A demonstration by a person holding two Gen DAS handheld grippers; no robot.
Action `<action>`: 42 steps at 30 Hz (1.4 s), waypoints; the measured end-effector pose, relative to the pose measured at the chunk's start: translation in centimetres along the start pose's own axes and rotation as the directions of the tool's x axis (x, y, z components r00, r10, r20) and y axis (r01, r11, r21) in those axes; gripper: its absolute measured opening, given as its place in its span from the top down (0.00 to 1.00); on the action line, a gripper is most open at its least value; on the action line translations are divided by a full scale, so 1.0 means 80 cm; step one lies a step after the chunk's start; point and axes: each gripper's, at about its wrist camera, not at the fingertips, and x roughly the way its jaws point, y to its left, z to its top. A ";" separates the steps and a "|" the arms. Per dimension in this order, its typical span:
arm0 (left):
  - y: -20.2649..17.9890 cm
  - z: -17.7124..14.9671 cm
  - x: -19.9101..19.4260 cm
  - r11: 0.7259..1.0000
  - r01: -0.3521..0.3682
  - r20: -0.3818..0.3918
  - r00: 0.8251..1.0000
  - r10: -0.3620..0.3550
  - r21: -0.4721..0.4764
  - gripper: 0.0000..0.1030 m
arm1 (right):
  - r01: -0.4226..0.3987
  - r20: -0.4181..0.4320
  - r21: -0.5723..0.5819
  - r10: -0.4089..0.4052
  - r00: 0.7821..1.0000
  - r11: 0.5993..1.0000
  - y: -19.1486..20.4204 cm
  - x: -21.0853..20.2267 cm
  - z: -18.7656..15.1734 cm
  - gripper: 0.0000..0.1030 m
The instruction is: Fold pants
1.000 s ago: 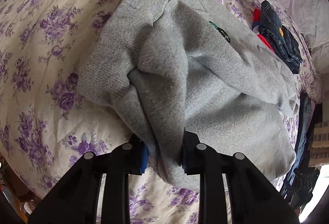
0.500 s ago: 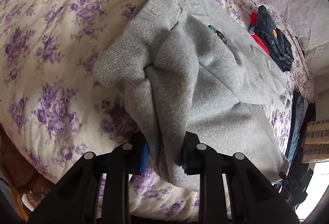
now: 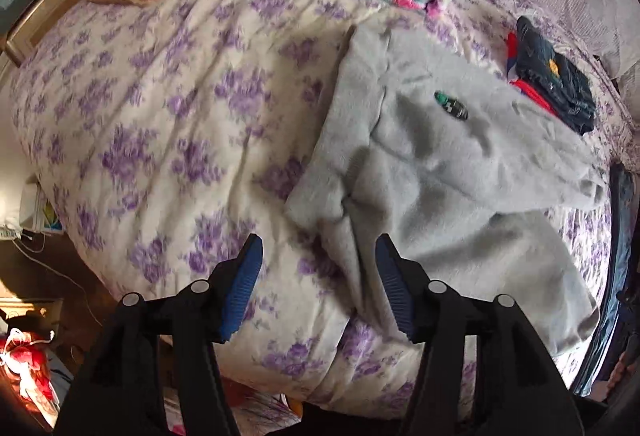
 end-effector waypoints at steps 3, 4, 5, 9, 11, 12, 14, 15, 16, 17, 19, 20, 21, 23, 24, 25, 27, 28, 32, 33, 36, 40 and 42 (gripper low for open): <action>-0.041 0.058 0.011 0.999 0.011 0.049 0.999 -0.014 0.053 0.45 | -0.116 0.065 -0.006 0.116 0.991 0.993 0.023 0.040 0.087 0.12; -0.052 0.075 0.020 0.998 0.025 0.047 0.999 -0.028 0.065 0.45 | -0.124 0.073 0.004 0.124 0.990 0.992 0.038 0.060 0.116 0.12; -0.065 0.093 0.034 0.997 0.041 0.035 0.998 -0.043 0.071 0.45 | -0.117 0.065 0.014 0.116 0.991 0.993 0.046 0.083 0.142 0.12; -0.109 0.136 0.111 0.993 0.061 -0.072 0.996 -0.054 0.100 0.45 | -0.110 -0.034 0.056 0.112 0.993 0.992 0.066 0.171 0.200 0.17; -0.127 0.143 0.146 0.986 0.009 -0.101 0.995 0.008 0.165 0.46 | -0.113 -0.036 0.060 0.116 0.993 0.992 0.072 0.188 0.208 0.43; -0.134 0.144 0.160 0.983 -0.013 -0.117 0.993 0.035 0.184 0.47 | -0.146 -0.028 0.060 0.148 0.989 0.987 0.074 0.190 0.210 0.80; -0.136 0.144 0.178 0.981 -0.033 -0.140 0.988 0.060 0.191 0.48 | -0.168 -0.030 0.061 0.170 0.985 0.984 0.077 0.184 0.212 0.86; -0.137 0.143 0.181 0.980 -0.038 -0.140 0.988 0.066 0.194 0.48 | -0.158 -0.025 0.058 0.159 0.987 0.986 0.077 0.177 0.211 0.87; -0.138 0.142 0.182 0.980 -0.038 -0.136 0.989 0.066 0.196 0.48 | -0.144 -0.028 0.055 0.146 0.989 0.988 0.076 0.168 0.207 0.87; -0.139 0.141 0.181 0.979 -0.036 -0.132 0.989 0.063 0.199 0.48 | -0.136 -0.036 0.062 0.139 0.990 0.989 0.073 0.159 0.202 0.87; -0.139 0.138 0.182 0.979 -0.030 -0.128 0.990 0.057 0.203 0.48 | -0.147 -0.053 0.108 0.154 0.987 0.983 0.061 0.153 0.190 0.86; -0.140 0.138 0.185 0.979 -0.028 -0.130 0.990 0.055 0.202 0.48 | -0.146 -0.062 0.131 0.155 0.986 0.981 0.057 0.157 0.184 0.85; -0.141 0.137 0.189 0.979 -0.030 -0.133 0.989 0.058 0.201 0.48 | -0.137 -0.071 0.142 0.148 0.986 0.980 0.056 0.167 0.181 0.81; -0.148 0.137 0.196 0.976 -0.041 -0.135 0.988 0.071 0.212 0.45 | -0.116 -0.072 0.120 0.125 0.990 0.986 0.061 0.195 0.175 0.73; -0.153 0.138 0.199 0.973 -0.042 -0.142 0.987 0.075 0.225 0.40 | -0.105 -0.030 0.090 0.108 0.994 0.990 0.064 0.192 0.170 0.65; -0.159 0.137 0.200 0.969 -0.050 -0.149 0.985 0.088 0.242 0.39 | -0.087 -0.025 0.051 0.089 0.996 0.995 0.074 0.191 0.171 0.57; -0.166 0.137 0.193 0.959 -0.041 -0.161 0.983 0.090 0.282 0.39 | -0.060 -0.080 -0.016 0.058 0.995 0.998 0.096 0.187 0.172 0.33; -0.167 0.140 0.184 0.954 -0.019 -0.164 0.984 0.071 0.300 0.39 | -0.044 -0.080 -0.044 0.040 0.996 0.998 0.104 0.177 0.169 0.33; -0.168 0.165 0.134 0.904 0.013 -0.087 0.996 0.026 0.428 0.32 | -0.045 0.001 -0.150 0.046 0.999 0.988 0.124 0.104 0.140 0.30; -0.169 0.175 0.127 0.886 0.016 -0.074 0.997 0.020 0.464 0.24 | -0.067 0.013 -0.163 0.071 0.997 0.984 0.125 0.087 0.130 0.27; -0.170 0.207 0.135 0.819 0.035 -0.089 0.996 0.020 0.573 0.19 | -0.125 0.021 -0.200 0.131 0.991 0.972 0.131 0.048 0.099 0.26; -0.168 0.240 0.170 0.767 0.157 -0.211 0.977 -0.029 0.622 0.21 | -0.136 -0.003 -0.228 0.139 0.990 0.964 0.137 0.026 0.070 0.26; -0.180 0.236 0.189 0.735 0.186 -0.248 0.968 -0.025 0.652 0.24 | -0.136 -0.008 -0.249 0.139 0.990 0.959 0.140 0.027 0.068 0.26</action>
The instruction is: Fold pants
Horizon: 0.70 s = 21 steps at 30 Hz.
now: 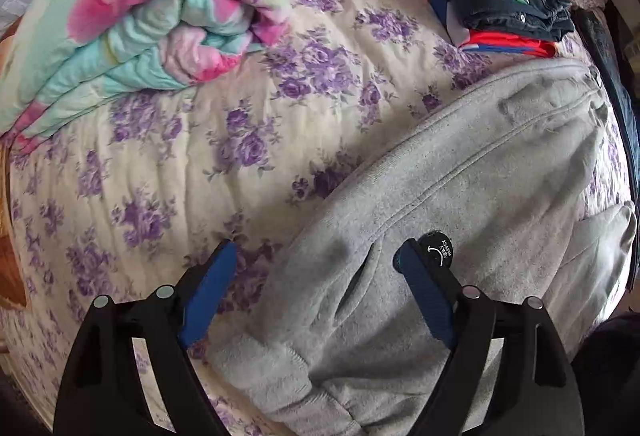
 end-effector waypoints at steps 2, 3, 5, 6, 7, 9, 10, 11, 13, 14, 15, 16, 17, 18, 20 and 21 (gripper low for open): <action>-0.003 0.007 0.023 1.000 0.021 -0.047 0.999 -0.020 0.017 0.42 | -0.008 0.000 -0.042 0.008 1.000 0.999 0.011 0.000 0.000 0.26; -0.003 0.009 0.036 0.999 0.033 -0.080 0.996 -0.032 0.013 0.70 | -0.016 -0.005 -0.067 0.016 1.000 0.998 0.019 0.004 0.005 0.26; -0.003 0.009 0.043 0.998 0.063 -0.077 0.995 -0.063 0.007 0.81 | -0.041 -0.030 -0.125 0.037 0.999 0.991 0.041 0.018 0.023 0.26; -0.006 0.008 0.040 0.997 0.071 -0.063 0.996 -0.070 0.011 0.85 | -0.067 -0.042 -0.168 0.061 0.997 0.983 0.058 0.025 0.034 0.26; -0.008 0.007 0.036 0.997 0.072 -0.049 0.996 -0.071 0.015 0.86 | -0.109 -0.052 -0.228 0.099 0.994 0.968 0.080 0.031 0.046 0.26; -0.010 0.001 0.029 0.997 0.071 -0.029 0.997 -0.070 0.021 0.87 | -0.203 -0.082 -0.359 0.186 0.979 0.911 0.132 0.043 0.073 0.25; -0.012 -0.001 0.024 0.997 0.070 -0.021 0.997 -0.069 0.023 0.87 | -0.247 -0.110 -0.428 0.221 0.969 0.869 0.161 0.050 0.087 0.24; -0.013 -0.004 0.019 0.997 0.069 -0.010 0.998 -0.069 0.025 0.87 | -0.282 -0.143 -0.491 0.244 0.959 0.824 0.190 0.058 0.101 0.19; -0.017 -0.008 0.011 0.997 0.068 0.006 0.998 -0.068 0.024 0.87 | -0.313 -0.190 -0.600 0.249 0.950 0.736 0.248 0.080 0.127 0.17; -0.018 -0.009 0.009 0.997 0.069 0.011 0.998 -0.069 0.018 0.87 | -0.324 -0.215 -0.645 0.243 0.946 0.692 0.277 0.094 0.141 0.17; -0.021 -0.011 0.005 0.998 0.067 0.016 0.998 -0.068 0.015 0.87 | -0.339 -0.239 -0.676 0.241 0.941 0.654 0.302 0.107 0.152 0.17; -0.022 -0.013 0.004 0.998 0.065 0.018 0.998 -0.065 0.012 0.87 | -0.358 -0.268 -0.700 0.238 0.934 0.618 0.324 0.121 0.162 0.17; -0.024 -0.013 0.003 0.998 0.063 0.020 0.998 -0.063 0.008 0.87 | -0.358 -0.281 -0.722 0.221 0.934 0.593 0.345 0.138 0.171 0.17; -0.024 -0.014 0.003 0.998 0.062 0.022 0.998 -0.062 0.005 0.87 | -0.349 -0.286 -0.739 0.200 0.937 0.577 0.360 0.154 0.179 0.17; -0.024 -0.016 0.001 0.998 0.058 0.023 0.998 -0.058 0.001 0.87 | -0.341 -0.315 -0.762 0.146 0.938 0.550 0.377 0.188 0.188 0.17; -0.024 -0.015 0.001 0.998 0.057 0.023 0.998 -0.057 -0.001 0.87 | -0.326 -0.316 -0.776 0.114 0.942 0.541 0.382 0.204 0.190 0.17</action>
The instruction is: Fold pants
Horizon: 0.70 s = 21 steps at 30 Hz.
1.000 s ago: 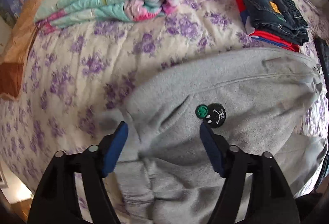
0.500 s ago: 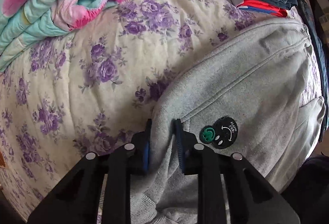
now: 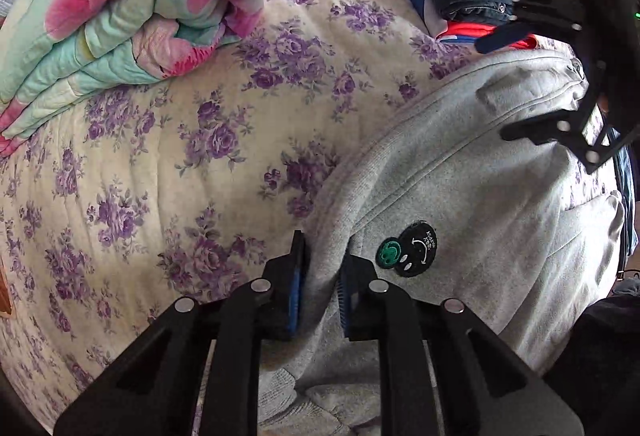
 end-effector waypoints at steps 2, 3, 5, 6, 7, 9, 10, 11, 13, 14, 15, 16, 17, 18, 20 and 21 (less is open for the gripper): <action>0.012 0.002 0.001 1.000 -0.002 -0.004 1.000 0.002 -0.003 0.87 | 0.019 -0.059 -0.017 -0.020 0.998 1.000 -0.008 0.028 0.006 0.18; 0.011 0.003 0.002 1.000 -0.005 -0.005 1.000 0.005 -0.003 0.87 | 0.028 -0.073 -0.023 -0.029 0.997 0.999 -0.010 0.036 0.005 0.35; 0.009 0.004 0.005 1.000 -0.014 -0.009 1.000 0.014 -0.002 0.90 | -0.070 -0.106 0.002 0.070 0.992 0.998 -0.015 0.040 0.000 0.91; 0.008 0.005 0.006 1.000 -0.018 -0.011 1.000 0.018 -0.003 0.90 | -0.091 -0.094 0.020 0.093 0.991 0.996 -0.018 0.035 -0.001 0.91; 0.007 0.006 0.007 1.000 -0.022 -0.011 1.000 0.022 -0.003 0.90 | -0.094 -0.072 0.021 0.095 0.993 0.995 -0.019 0.027 -0.003 0.92; 0.005 0.008 0.008 0.999 -0.032 -0.010 0.999 0.032 -0.004 0.90 | -0.106 -0.054 0.042 0.108 0.993 0.993 -0.022 0.016 -0.004 0.92; 0.003 0.013 0.010 0.999 -0.035 -0.008 0.999 0.035 -0.004 0.90 | -0.101 -0.045 0.046 0.103 0.994 0.994 -0.021 0.010 -0.004 0.92; 0.002 0.013 0.008 0.999 -0.040 -0.005 0.999 0.040 -0.006 0.91 | -0.093 -0.041 0.049 0.095 0.995 0.994 -0.019 0.005 -0.004 0.92; -0.001 0.014 0.000 0.999 -0.052 0.005 0.999 0.052 -0.003 0.91 | -0.073 -0.029 0.054 0.075 0.997 0.996 -0.012 -0.009 -0.006 0.92; -0.005 0.012 -0.007 0.998 -0.057 0.015 0.998 0.057 0.002 0.91 | -0.068 -0.018 0.056 0.069 0.997 0.996 -0.007 -0.020 -0.009 0.92; -0.007 0.008 -0.015 0.998 -0.059 0.027 0.998 0.059 0.006 0.92 | -0.069 -0.006 0.061 0.069 0.998 0.996 -0.007 -0.030 -0.012 0.92; -0.010 0.008 -0.026 0.998 -0.061 0.039 0.997 0.061 0.010 0.92 | -0.075 0.011 0.064 0.075 0.997 0.995 0.000 -0.047 -0.017 0.92; -0.015 0.002 -0.038 0.998 -0.064 0.058 0.996 0.062 0.020 0.92 | -0.081 0.025 0.064 0.079 0.997 0.995 0.008 -0.062 -0.024 0.92; -0.022 -0.005 -0.052 0.997 -0.067 0.078 0.995 0.064 0.033 0.92 | -0.084 0.040 0.063 0.082 0.996 0.994 0.019 -0.081 -0.032 0.92; -0.035 -0.024 -0.079 0.996 -0.070 0.119 0.991 0.062 0.060 0.92 | -0.091 0.065 0.056 0.087 0.994 0.994 0.040 -0.117 -0.054 0.92; -0.037 -0.037 -0.090 0.995 -0.069 0.136 0.989 0.059 0.074 0.92 | -0.094 0.074 0.054 0.090 0.993 0.994 0.052 -0.132 -0.063 0.92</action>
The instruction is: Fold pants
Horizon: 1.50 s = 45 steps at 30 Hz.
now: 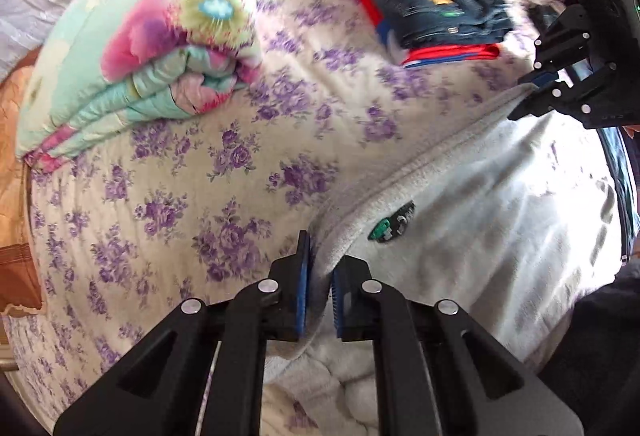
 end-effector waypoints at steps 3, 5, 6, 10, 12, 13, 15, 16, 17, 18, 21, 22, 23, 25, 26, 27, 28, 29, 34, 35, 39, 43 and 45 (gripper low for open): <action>-0.025 -0.032 -0.036 0.999 0.014 0.034 0.999 -0.015 0.035 0.92 | 0.002 0.004 -0.010 -0.002 1.000 1.000 0.052 -0.028 -0.042 0.92; -0.043 -0.060 -0.047 0.998 0.027 0.038 0.999 -0.029 0.057 0.91 | 0.002 -0.012 -0.004 -0.002 1.000 1.000 0.091 -0.027 -0.066 0.91; -0.050 -0.076 -0.050 0.997 0.038 0.034 0.999 -0.040 0.061 0.91 | -0.006 -0.021 0.009 0.007 1.000 1.000 0.110 -0.021 -0.079 0.91; -0.076 -0.135 -0.038 0.995 0.074 -0.021 0.997 -0.073 0.066 0.91 | -0.054 -0.058 0.070 0.058 0.997 0.996 0.171 0.009 -0.130 0.91; -0.087 -0.163 -0.023 0.994 0.093 -0.057 0.994 -0.089 0.062 0.91 | -0.060 -0.078 0.103 0.068 0.995 0.993 0.193 0.034 -0.148 0.91; -0.091 -0.176 -0.014 0.993 0.102 -0.077 0.992 -0.097 0.060 0.90 | -0.046 -0.090 0.114 0.056 0.994 0.992 0.201 0.049 -0.156 0.91; -0.097 -0.197 0.013 0.993 0.100 -0.129 0.987 -0.092 0.057 0.89 | -0.025 -0.113 0.158 0.043 0.993 0.987 0.212 0.078 -0.173 0.91; -0.100 -0.207 0.027 0.994 0.092 -0.152 0.985 -0.083 0.057 0.88 | -0.017 -0.127 0.182 0.041 0.991 0.983 0.213 0.094 -0.178 0.91; -0.101 -0.214 0.040 0.995 0.091 -0.169 0.982 -0.081 0.048 0.88 | -0.006 -0.140 0.203 0.035 0.990 0.979 0.213 0.110 -0.182 0.90; -0.102 -0.218 0.049 0.995 0.092 -0.174 0.981 -0.084 0.037 0.88 | 0.000 -0.155 0.221 0.035 0.987 0.975 0.211 0.124 -0.186 0.89; -0.101 -0.222 0.045 0.995 0.102 -0.147 0.984 -0.100 0.003 0.86 | 0.006 -0.163 0.266 0.039 0.986 0.964 0.204 0.141 -0.184 0.89; -0.102 -0.224 0.039 0.994 0.110 -0.138 0.984 -0.109 -0.003 0.81 | 0.000 -0.163 0.274 0.046 0.985 0.962 0.203 0.140 -0.183 0.88; -0.102 -0.228 0.033 0.993 0.119 -0.131 0.984 -0.119 -0.008 0.76 | -0.003 -0.167 0.279 0.052 0.985 0.960 0.201 0.138 -0.180 0.89; -0.107 -0.240 0.014 0.992 0.130 -0.117 0.985 -0.129 0.000 0.48 | 0.000 -0.170 0.279 0.050 0.984 0.960 0.200 0.136 -0.177 0.89; -0.109 -0.247 0.003 0.992 0.123 -0.107 0.987 -0.122 0.008 0.45 | 0.005 -0.172 0.274 0.044 0.984 0.962 0.201 0.136 -0.176 0.88; -0.111 -0.254 -0.008 0.994 0.107 -0.100 0.989 -0.105 0.015 0.40 | 0.008 -0.173 0.268 0.040 0.984 0.964 0.202 0.135 -0.174 0.87; -0.114 -0.259 -0.018 0.995 0.098 -0.092 0.991 -0.096 0.015 0.39 | 0.010 -0.171 0.264 0.037 0.985 0.964 0.203 0.135 -0.173 0.85; -0.115 -0.260 -0.029 0.995 0.104 -0.075 0.992 -0.103 0.005 0.39 | 0.005 -0.168 0.263 0.041 0.985 0.965 0.205 0.135 -0.173 0.81; -0.138 -0.220 -0.066 0.971 0.198 0.129 0.975 -0.181 -0.131 0.33 | -0.007 -0.165 0.226 0.045 0.985 0.974 0.231 0.137 -0.170 0.60; -0.143 -0.208 -0.057 0.964 0.186 0.138 0.977 -0.161 -0.188 0.32 | -0.003 -0.169 0.213 0.040 0.985 0.977 0.235 0.136 -0.168 0.57; -0.153 -0.178 0.013 0.911 0.146 0.042 0.989 -0.141 -0.386 0.47 | -0.007 -0.181 0.156 0.035 0.983 0.988 0.248 0.130 -0.156 0.42; -0.167 -0.193 0.065 0.906 -0.014 -0.089 0.996 -0.027 -0.423 0.78 | -0.037 -0.129 0.155 0.057 0.990 0.987 0.247 0.101 -0.152 0.43; -0.170 -0.200 0.072 0.896 -0.048 -0.105 0.994 0.001 -0.441 0.81 | -0.062 -0.078 0.184 0.078 0.994 0.981 0.238 0.085 -0.152 0.81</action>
